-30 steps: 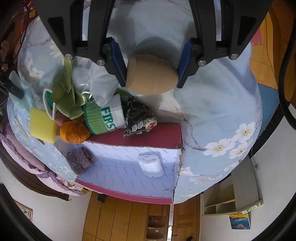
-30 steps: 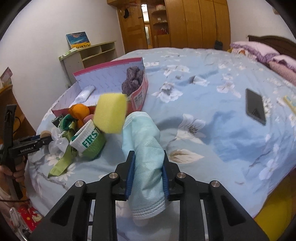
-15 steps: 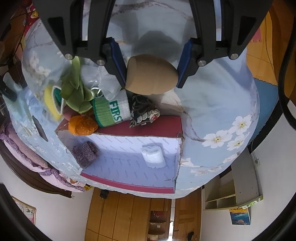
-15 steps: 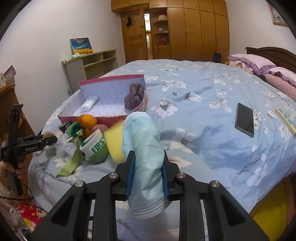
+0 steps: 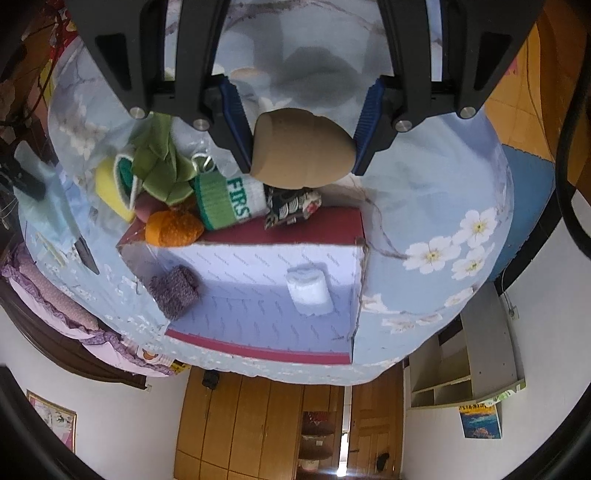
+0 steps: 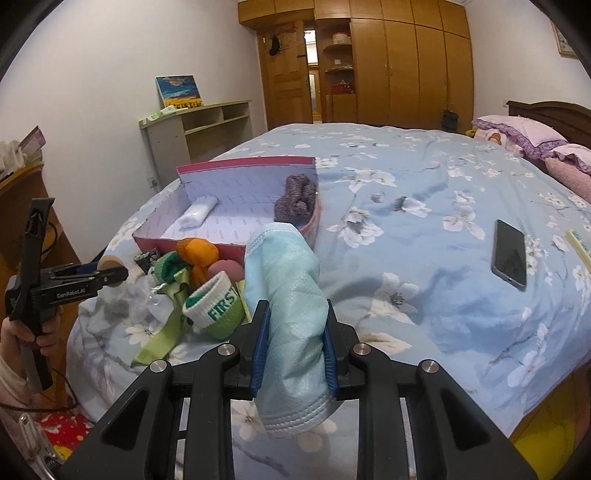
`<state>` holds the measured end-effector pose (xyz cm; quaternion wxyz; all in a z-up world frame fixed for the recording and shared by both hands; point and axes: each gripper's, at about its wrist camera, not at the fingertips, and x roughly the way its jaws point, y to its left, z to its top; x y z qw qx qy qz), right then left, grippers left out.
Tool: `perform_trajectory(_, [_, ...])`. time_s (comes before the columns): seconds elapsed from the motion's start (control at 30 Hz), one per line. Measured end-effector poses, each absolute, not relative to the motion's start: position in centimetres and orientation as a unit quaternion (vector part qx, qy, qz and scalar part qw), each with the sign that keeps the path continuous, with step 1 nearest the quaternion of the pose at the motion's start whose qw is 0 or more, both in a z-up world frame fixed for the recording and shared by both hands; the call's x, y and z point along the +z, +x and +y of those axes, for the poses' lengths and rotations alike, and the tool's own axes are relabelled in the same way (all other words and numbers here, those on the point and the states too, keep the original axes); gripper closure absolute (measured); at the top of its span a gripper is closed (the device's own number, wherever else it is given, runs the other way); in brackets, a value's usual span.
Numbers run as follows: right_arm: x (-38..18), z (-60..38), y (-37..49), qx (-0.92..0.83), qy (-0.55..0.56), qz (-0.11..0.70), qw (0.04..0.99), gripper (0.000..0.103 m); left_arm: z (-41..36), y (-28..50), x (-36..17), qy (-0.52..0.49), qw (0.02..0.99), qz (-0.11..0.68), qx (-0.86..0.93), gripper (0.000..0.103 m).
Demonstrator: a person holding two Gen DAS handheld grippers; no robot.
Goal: Organize soft objects
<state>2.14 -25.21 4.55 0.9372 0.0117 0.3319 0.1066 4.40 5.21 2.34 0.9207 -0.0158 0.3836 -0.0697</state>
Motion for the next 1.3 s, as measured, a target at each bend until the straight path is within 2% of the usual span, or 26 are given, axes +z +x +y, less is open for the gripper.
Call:
perform_trajectory(0.53, [4.6, -22.5, 5.8, 0.140, 0.005, 0.332, 0.933, 0.077, 4.8, 7.9, 5.1, -0.008, 0.930, 0.362, -0.061, 0.048])
perform_trajectory(1.3, [6.2, -20.0, 12.3, 0.160, -0.002, 0.317, 0.935, 0.077, 2.6, 13.5, 5.4, -0.004, 0.930, 0.363, -0.061, 0.047])
